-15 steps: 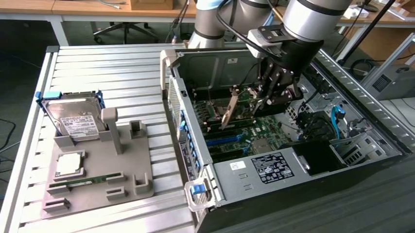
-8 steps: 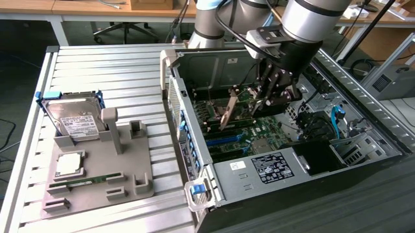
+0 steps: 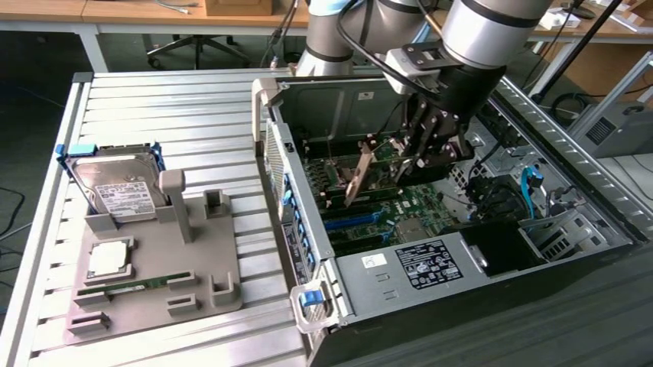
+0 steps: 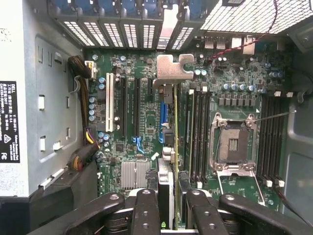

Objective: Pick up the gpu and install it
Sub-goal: 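Insert the gpu into the slot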

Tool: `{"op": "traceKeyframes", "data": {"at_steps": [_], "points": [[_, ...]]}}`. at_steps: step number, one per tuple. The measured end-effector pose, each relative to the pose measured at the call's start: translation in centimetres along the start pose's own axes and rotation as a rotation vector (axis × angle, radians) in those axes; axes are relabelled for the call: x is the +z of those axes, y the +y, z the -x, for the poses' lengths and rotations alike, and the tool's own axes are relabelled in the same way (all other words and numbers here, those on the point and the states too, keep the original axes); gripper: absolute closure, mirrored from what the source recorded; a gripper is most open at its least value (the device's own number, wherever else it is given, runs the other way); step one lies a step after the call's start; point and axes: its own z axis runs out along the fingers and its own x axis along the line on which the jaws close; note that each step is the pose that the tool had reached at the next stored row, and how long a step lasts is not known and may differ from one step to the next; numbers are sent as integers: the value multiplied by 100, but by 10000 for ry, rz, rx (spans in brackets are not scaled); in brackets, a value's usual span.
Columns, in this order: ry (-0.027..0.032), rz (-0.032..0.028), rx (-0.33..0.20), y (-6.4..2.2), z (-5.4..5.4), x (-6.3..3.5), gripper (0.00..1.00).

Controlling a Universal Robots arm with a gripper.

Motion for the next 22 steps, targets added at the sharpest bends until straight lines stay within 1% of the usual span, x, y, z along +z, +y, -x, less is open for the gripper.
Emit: {"op": "traceKeyframes", "data": {"at_steps": [22], "points": [[-1,0,0,48,-50,22,73]]}}
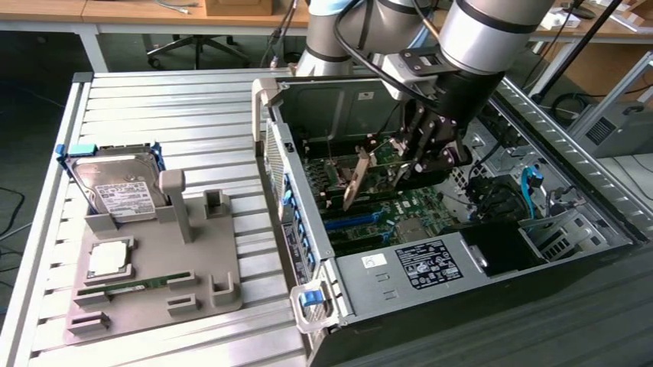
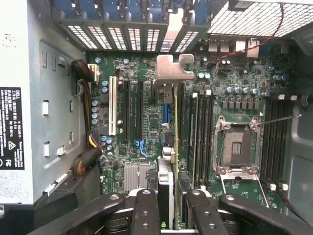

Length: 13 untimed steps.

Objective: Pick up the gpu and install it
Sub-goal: 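Insert the gpu into the slot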

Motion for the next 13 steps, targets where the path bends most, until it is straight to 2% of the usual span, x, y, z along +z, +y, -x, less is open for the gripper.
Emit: {"op": "traceKeyframes", "data": {"at_steps": [13], "points": [[0,0,1,19,-26,11,73]]}}
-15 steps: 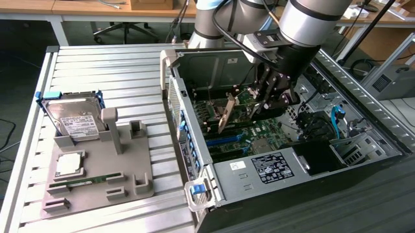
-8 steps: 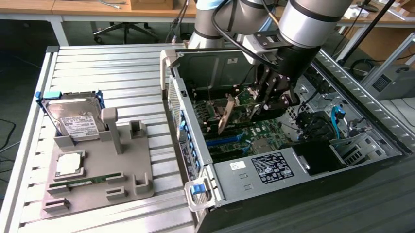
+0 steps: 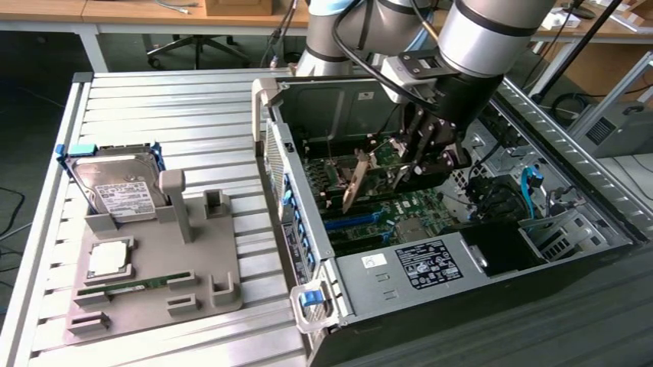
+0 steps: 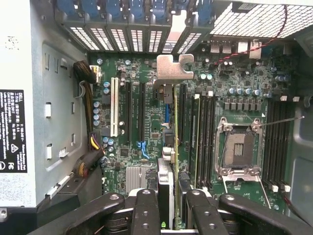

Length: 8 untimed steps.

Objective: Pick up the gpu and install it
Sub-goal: 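Insert the gpu into the slot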

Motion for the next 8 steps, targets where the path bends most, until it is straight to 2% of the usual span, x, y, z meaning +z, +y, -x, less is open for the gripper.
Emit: {"op": "traceKeyframes", "data": {"at_steps": [8], "points": [[1,1,0,25,-15,10,73]]}}
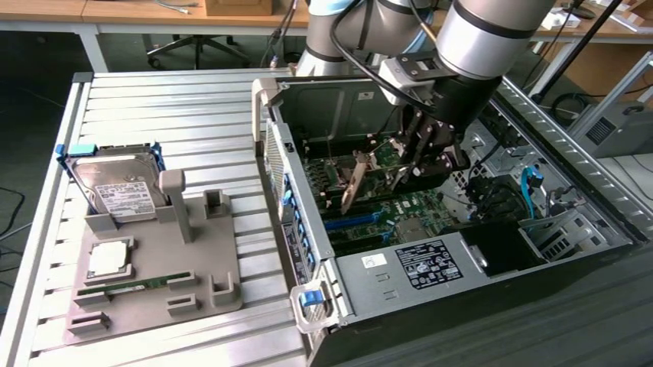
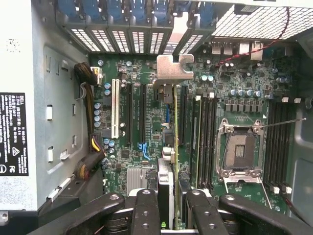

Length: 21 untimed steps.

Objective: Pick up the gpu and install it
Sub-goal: 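Insert the gpu into the slot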

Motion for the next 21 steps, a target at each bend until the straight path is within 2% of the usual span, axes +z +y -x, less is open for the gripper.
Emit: {"op": "traceKeyframes", "data": {"at_steps": [21], "points": [[1,-2,37,31,30,50,73]]}}
